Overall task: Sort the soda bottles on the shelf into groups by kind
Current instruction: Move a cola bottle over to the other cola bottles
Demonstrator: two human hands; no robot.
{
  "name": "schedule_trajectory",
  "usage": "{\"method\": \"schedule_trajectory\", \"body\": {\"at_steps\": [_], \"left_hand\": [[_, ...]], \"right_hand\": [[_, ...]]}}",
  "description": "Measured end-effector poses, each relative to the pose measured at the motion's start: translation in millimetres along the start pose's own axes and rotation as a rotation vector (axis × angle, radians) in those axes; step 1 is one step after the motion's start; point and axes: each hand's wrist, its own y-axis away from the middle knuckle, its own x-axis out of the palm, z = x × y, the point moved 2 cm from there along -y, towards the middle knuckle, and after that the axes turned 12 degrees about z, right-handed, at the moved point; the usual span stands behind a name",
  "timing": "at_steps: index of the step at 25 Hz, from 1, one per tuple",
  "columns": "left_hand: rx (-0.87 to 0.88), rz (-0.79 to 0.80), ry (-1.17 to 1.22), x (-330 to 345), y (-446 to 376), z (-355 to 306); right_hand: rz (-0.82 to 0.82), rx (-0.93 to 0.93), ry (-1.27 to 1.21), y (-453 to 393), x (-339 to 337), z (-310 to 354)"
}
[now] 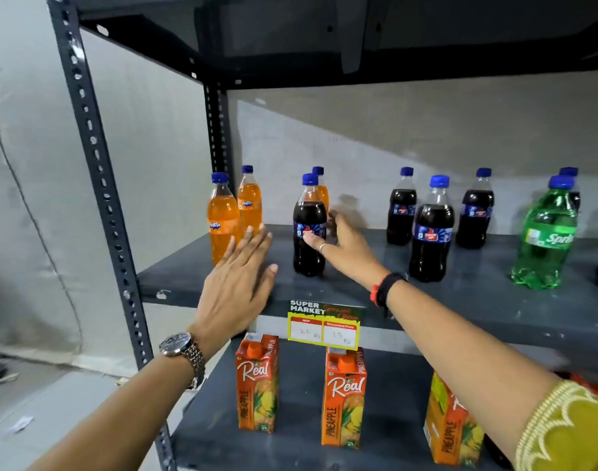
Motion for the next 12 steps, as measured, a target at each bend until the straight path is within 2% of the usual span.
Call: {"method": "schedule_trajectory", "body": {"at_steps": [2, 5, 12], "left_hand": [[0.012, 0.018, -0.003, 0, 0, -3], [0.025, 0.038, 0.003, 2, 2, -14], [0.087, 0.088, -0.062, 19, -8, -61]], "right_hand": [[0.025, 0.053, -0.104, -5, 6, -1], [-0.011, 0.049, -0.108, -7, 3, -9], [-0.074, -0.038, -0.095, 75, -58, -10]]}}
